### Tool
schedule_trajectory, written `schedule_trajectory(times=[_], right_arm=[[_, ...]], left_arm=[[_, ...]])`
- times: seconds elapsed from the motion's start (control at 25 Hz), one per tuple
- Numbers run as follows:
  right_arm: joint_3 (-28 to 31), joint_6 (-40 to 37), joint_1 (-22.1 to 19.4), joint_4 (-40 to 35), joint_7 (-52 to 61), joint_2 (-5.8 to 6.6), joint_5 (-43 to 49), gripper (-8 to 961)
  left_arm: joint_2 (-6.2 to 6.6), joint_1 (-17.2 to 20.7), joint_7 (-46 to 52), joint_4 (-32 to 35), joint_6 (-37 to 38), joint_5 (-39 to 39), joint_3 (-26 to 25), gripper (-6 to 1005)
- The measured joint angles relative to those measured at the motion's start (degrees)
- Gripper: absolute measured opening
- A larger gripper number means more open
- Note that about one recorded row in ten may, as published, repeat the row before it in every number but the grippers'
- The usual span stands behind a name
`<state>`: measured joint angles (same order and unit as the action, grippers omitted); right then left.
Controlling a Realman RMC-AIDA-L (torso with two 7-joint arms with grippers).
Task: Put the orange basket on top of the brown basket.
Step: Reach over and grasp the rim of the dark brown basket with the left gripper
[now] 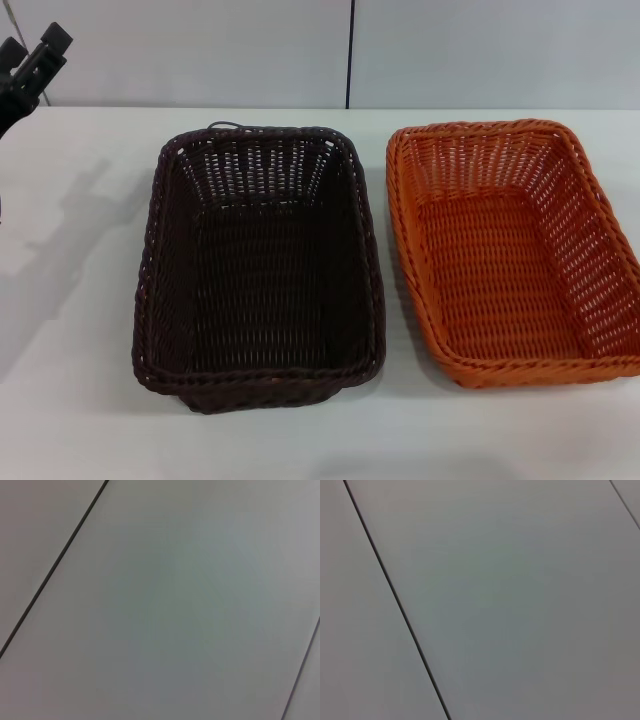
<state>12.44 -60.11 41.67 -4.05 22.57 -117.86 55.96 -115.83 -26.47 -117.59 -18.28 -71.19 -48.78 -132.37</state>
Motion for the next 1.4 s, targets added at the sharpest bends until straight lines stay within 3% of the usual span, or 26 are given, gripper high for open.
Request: schedule_trajectory(times=[1.4], right_arm=[[-0.14, 0.0, 0.44, -0.52, -0.49, 0.09, 0.4, 618]], left_arm=[[-0.62, -0.61, 0.06, 0.0, -0.16, 0.05, -0.35, 861]])
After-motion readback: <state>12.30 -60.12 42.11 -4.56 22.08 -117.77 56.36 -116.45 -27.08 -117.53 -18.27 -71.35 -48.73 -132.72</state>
